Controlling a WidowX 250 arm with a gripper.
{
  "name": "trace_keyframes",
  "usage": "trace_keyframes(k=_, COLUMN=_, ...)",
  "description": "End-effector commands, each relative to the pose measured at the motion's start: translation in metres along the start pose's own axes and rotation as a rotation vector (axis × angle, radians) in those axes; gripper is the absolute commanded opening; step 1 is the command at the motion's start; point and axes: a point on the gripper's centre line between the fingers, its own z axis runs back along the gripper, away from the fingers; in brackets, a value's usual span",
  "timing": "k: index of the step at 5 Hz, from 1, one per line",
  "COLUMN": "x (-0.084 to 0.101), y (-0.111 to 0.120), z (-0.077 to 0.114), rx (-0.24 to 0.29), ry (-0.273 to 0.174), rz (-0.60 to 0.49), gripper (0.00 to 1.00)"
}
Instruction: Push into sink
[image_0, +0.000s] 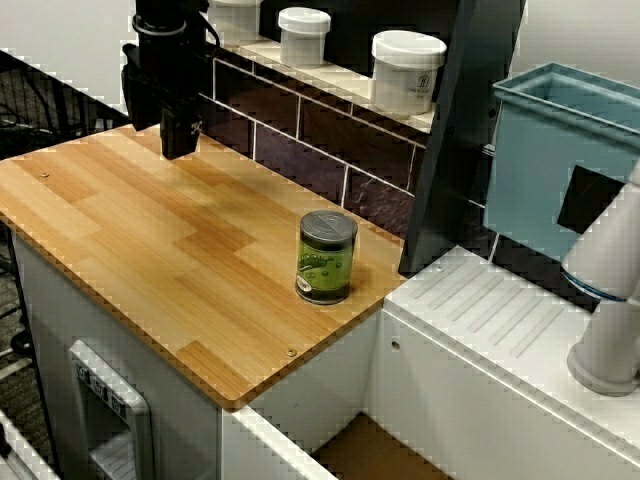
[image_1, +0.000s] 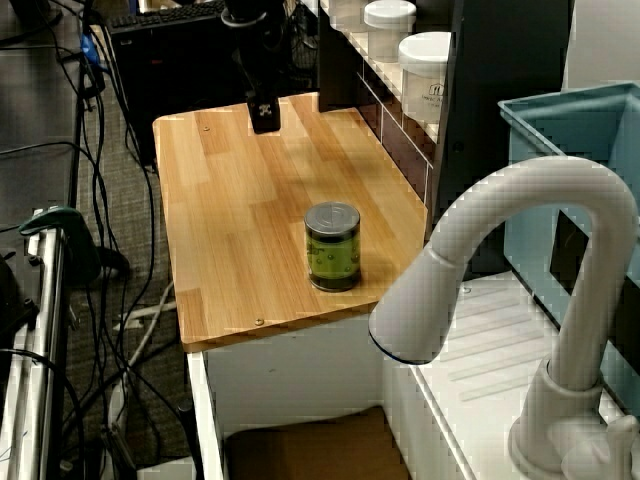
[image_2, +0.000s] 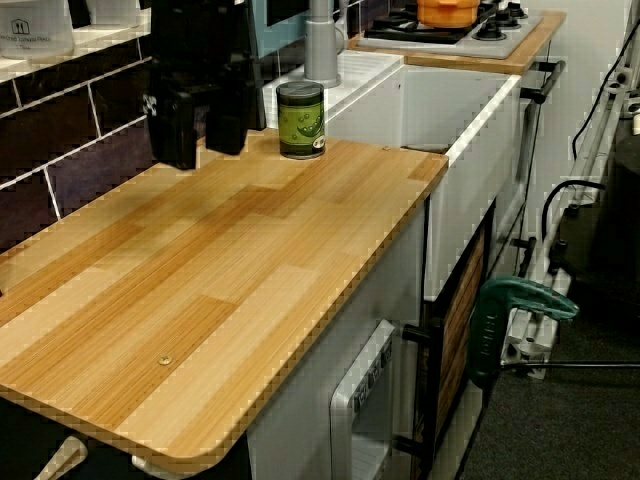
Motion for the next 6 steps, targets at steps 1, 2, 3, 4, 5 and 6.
trace_keyframes(k=1, x=-0.032, y=0.01, z=0.013, rx=-0.009, ry=-0.008, rz=-0.035, gripper=1.0)
trace_keyframes(k=2, x=-0.047, y=0.013, z=0.016, rx=-0.017, ry=0.013, rz=-0.051, gripper=1.0)
trace_keyframes(k=3, x=-0.058, y=0.023, z=0.017, rx=-0.041, ry=-0.003, rz=-0.029, gripper=1.0)
trace_keyframes(k=4, x=-0.041, y=0.026, z=0.0, rx=-0.125, ry=0.034, rz=-0.012, gripper=1.0)
trace_keyframes(k=5, x=-0.019, y=0.031, z=-0.009, rx=-0.13, ry=0.047, rz=0.048, gripper=1.0)
trace_keyframes(k=6, x=-0.001, y=0.038, z=-0.005, rx=-0.14, ry=0.023, rz=-0.025, gripper=1.0)
